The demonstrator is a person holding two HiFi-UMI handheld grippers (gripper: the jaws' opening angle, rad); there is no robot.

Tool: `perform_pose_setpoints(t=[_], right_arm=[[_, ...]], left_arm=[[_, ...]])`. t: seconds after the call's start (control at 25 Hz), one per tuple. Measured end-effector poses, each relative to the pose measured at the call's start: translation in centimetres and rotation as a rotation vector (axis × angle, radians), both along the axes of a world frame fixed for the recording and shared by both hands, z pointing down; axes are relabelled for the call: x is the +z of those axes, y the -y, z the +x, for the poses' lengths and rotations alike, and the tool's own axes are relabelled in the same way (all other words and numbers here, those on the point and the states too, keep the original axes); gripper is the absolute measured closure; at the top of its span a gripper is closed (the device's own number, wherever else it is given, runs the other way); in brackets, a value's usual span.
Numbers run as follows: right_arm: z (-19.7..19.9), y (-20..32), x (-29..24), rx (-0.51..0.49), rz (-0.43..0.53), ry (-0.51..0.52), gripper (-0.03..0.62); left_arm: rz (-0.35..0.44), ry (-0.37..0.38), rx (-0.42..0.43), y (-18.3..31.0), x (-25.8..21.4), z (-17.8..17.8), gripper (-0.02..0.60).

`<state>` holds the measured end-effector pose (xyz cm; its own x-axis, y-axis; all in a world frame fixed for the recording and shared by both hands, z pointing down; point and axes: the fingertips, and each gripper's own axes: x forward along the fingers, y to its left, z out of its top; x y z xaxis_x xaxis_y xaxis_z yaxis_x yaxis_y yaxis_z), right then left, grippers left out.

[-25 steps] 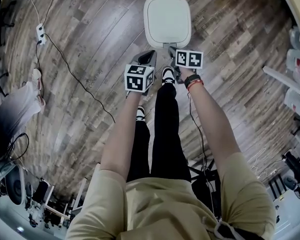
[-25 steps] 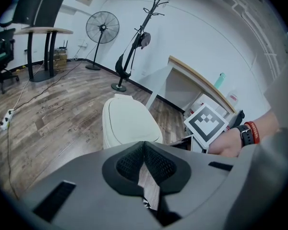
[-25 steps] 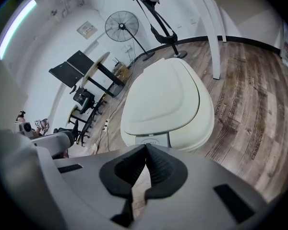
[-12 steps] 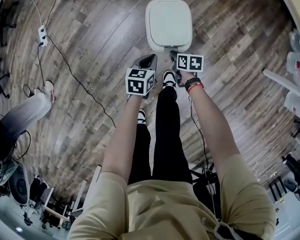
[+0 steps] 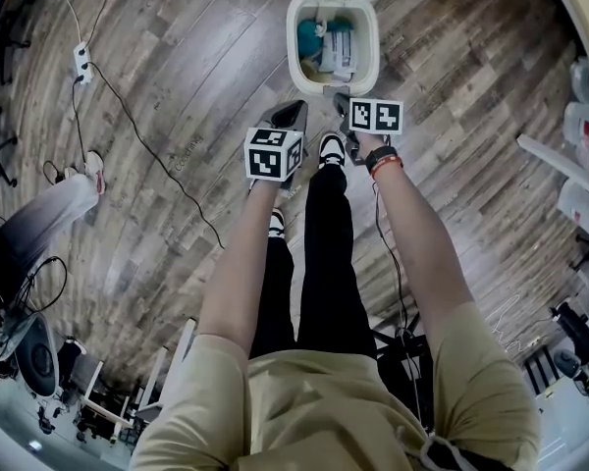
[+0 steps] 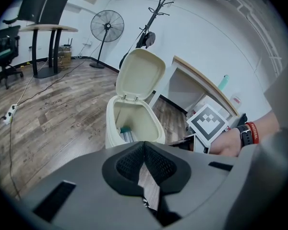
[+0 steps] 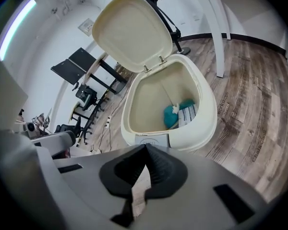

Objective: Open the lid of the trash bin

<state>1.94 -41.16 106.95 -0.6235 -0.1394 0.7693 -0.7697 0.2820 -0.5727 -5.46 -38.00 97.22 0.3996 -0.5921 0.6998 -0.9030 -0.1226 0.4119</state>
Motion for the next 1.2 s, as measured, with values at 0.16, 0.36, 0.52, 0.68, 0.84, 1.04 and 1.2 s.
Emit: perform_pose_setpoints(t=[0.16,0.36,0.52,0.68,0.84,1.04,1.2], right_arm=[[-0.1,0.0,0.0,-0.011,0.015,-0.017,0.582],[0.1,0.2,-1.1,-0.002,0.014,-0.043,0.58],[0.4,0.3,-3.4,0.012,0.02,-0.024,0.58],[1.3,-1.3,-6.8,0.038,0.015,-0.021,0.58],[1.4,-3.0,-11.7,0.06,0.02,-0.016,0.58],[1.2,-4.3,-17.8,0.051,0.07,-0.015,0.58],[1.8,-6.5,-22.2,0.109,0.097,-0.007,0.58]], left_arm=[[-0.009,0.003,-0.008,-0.4,0.1,-0.4,0.557],[-0.018,0.005,-0.006,-1.1,-0.7,-0.4,0.557],[-0.01,0.009,-0.011,-1.2,-2.6,-0.8,0.557],[-0.016,0.04,0.009,-2.7,-5.5,-0.6,0.557],[-0.012,0.056,0.003,-4.2,-9.8,-1.2,0.558],[0.031,0.075,0.036,-4.7,-15.7,-1.7,0.558],[0.054,0.083,0.037,-6.6,-20.4,-1.5,0.558]])
